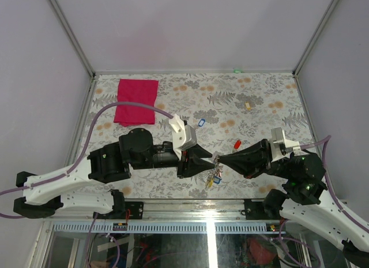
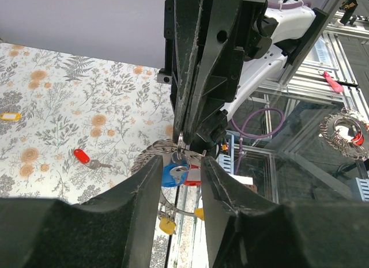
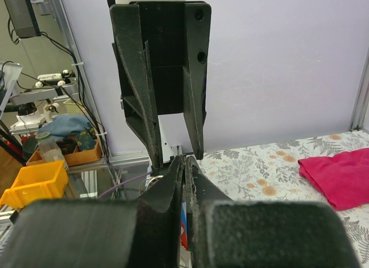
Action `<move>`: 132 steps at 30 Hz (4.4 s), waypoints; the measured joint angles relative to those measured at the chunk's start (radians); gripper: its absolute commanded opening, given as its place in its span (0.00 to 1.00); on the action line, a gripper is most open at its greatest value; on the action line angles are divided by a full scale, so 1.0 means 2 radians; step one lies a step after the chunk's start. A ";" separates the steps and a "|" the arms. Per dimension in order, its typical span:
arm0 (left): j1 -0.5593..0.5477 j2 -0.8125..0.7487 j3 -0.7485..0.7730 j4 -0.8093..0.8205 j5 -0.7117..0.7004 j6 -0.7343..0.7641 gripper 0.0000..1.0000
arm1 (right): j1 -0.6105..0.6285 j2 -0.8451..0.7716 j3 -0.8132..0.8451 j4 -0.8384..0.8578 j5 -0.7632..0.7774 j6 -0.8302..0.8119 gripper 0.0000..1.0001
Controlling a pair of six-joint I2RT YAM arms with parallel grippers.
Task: Put the keys on the keyring
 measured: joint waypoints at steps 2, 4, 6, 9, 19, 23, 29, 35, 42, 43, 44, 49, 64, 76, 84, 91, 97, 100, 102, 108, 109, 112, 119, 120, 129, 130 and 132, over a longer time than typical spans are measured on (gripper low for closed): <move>0.000 0.001 0.000 0.001 -0.001 -0.001 0.34 | 0.000 0.000 0.000 0.000 0.000 0.000 0.00; 0.000 0.002 0.000 0.002 -0.001 -0.001 0.34 | 0.000 0.000 0.000 0.000 -0.002 0.000 0.00; 0.000 0.004 0.000 0.004 -0.002 -0.001 0.34 | 0.000 0.001 0.000 0.000 -0.005 0.000 0.00; 0.000 0.007 0.000 0.009 -0.002 -0.001 0.34 | 0.000 0.004 0.000 0.000 -0.014 0.000 0.00; 0.000 0.021 0.000 0.014 0.004 -0.001 0.25 | 0.000 0.014 0.000 0.000 -0.026 0.000 0.00; 0.000 0.027 0.000 0.014 0.009 -0.001 0.26 | 0.000 0.013 0.000 0.000 -0.025 0.000 0.00; 0.000 0.026 0.001 0.015 0.011 -0.001 0.27 | 0.000 0.004 0.000 -0.001 -0.022 -0.001 0.00; 0.000 0.023 0.001 0.014 0.011 -0.001 0.26 | 0.000 -0.001 0.000 -0.001 -0.020 -0.001 0.00; 0.000 0.023 0.001 0.014 0.013 -0.001 0.08 | 0.000 -0.001 0.000 -0.002 -0.020 -0.001 0.00; 0.000 0.023 0.001 0.014 0.013 -0.001 0.06 | 0.000 -0.001 0.000 -0.001 -0.019 -0.001 0.00; 0.000 0.022 0.001 0.014 0.013 -0.001 0.03 | 0.000 -0.001 0.000 -0.001 -0.018 -0.001 0.00; 0.000 0.022 0.001 0.014 0.013 -0.001 0.00 | 0.000 -0.001 0.000 -0.001 -0.014 -0.001 0.00; 0.000 0.020 0.001 0.012 0.013 -0.001 0.00 | 0.000 -0.020 0.009 -0.040 -0.008 -0.030 0.28; 0.000 0.020 0.002 0.010 0.011 -0.003 0.00 | 0.000 -0.072 0.034 -0.147 0.027 -0.150 0.40; 0.000 0.021 0.002 0.004 -0.012 -0.014 0.00 | 0.000 -0.095 0.035 -0.217 0.026 -0.285 0.38; 0.000 0.029 0.004 -0.006 -0.028 -0.024 0.00 | 0.000 -0.090 0.044 -0.250 0.015 -0.382 0.36; 0.000 0.036 0.007 -0.014 -0.042 -0.031 0.00 | 0.000 -0.066 0.054 -0.273 0.000 -0.446 0.36; 0.000 0.036 0.007 -0.015 -0.049 -0.035 0.00 | 0.000 -0.059 0.054 -0.276 -0.004 -0.465 0.36; 0.000 0.036 0.007 -0.016 -0.054 -0.037 0.00 | 0.000 -0.056 0.054 -0.276 -0.010 -0.475 0.37; 0.000 0.036 0.007 -0.016 -0.057 -0.039 0.00 | 0.000 -0.053 0.054 -0.275 -0.017 -0.488 0.38; 0.000 0.036 0.007 -0.016 -0.057 -0.039 0.00 | 0.000 -0.053 0.054 -0.275 -0.021 -0.489 0.38; 0.000 0.036 0.007 -0.016 -0.057 -0.039 0.00 | 0.000 -0.050 0.054 -0.275 -0.026 -0.490 0.39; 0.000 0.036 0.012 -0.017 -0.051 -0.038 0.00 | 0.000 -0.037 0.054 -0.275 -0.035 -0.481 0.55; 0.000 0.035 0.013 -0.017 -0.048 -0.037 0.00 | 0.000 -0.035 0.055 -0.276 -0.036 -0.478 0.58; 0.000 0.035 0.019 -0.029 -0.008 -0.014 0.00 | 0.000 -0.025 0.075 -0.300 -0.040 -0.422 0.59; 0.000 0.035 0.021 -0.031 -0.002 -0.012 0.00 | 0.000 -0.025 0.075 -0.302 -0.040 -0.412 0.58; 0.000 0.034 0.023 -0.035 0.009 -0.006 0.00 | 0.000 -0.025 0.075 -0.303 -0.043 -0.395 0.57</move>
